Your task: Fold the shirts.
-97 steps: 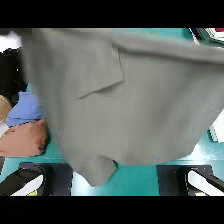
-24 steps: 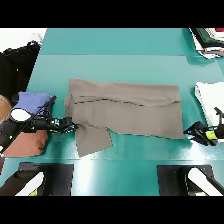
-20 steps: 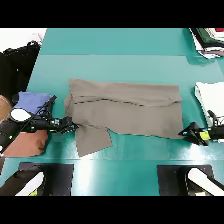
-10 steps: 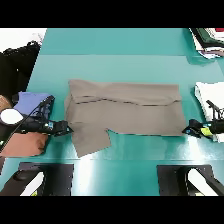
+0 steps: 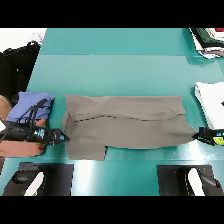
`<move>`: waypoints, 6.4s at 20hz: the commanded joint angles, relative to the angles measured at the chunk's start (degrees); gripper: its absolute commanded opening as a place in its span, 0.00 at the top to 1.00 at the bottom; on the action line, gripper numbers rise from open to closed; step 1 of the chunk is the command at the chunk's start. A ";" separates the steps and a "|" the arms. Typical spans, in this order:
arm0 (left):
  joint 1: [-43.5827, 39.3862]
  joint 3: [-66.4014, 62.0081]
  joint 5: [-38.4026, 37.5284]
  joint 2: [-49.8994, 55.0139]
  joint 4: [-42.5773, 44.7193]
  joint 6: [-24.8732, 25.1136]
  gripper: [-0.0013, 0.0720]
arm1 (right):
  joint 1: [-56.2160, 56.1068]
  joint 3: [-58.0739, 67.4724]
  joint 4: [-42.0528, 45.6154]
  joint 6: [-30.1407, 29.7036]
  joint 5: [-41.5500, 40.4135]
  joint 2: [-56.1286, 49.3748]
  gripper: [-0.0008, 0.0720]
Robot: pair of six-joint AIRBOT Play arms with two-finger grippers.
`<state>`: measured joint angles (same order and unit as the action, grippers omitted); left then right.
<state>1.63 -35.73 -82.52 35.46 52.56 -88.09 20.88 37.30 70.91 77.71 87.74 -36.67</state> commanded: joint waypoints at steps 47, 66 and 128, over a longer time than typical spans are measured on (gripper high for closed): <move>-36.37 -49.46 35.32 69.29 -5.42 4.07 0.95 | -18.14 44.96 -32.46 -5.66 -2.01 -38.97 0.97; -23.93 -53.51 22.86 58.21 4.44 4.09 0.95 | -45.09 52.00 -36.94 -4.72 -18.12 -39.45 0.97; -19.78 -53.02 26.80 33.70 10.60 5.55 0.95 | 10.64 54.16 -27.39 -4.63 -23.41 -46.36 0.97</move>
<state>-15.53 -88.73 -58.65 69.14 63.16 -82.46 20.73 91.42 43.42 73.01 64.62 -84.86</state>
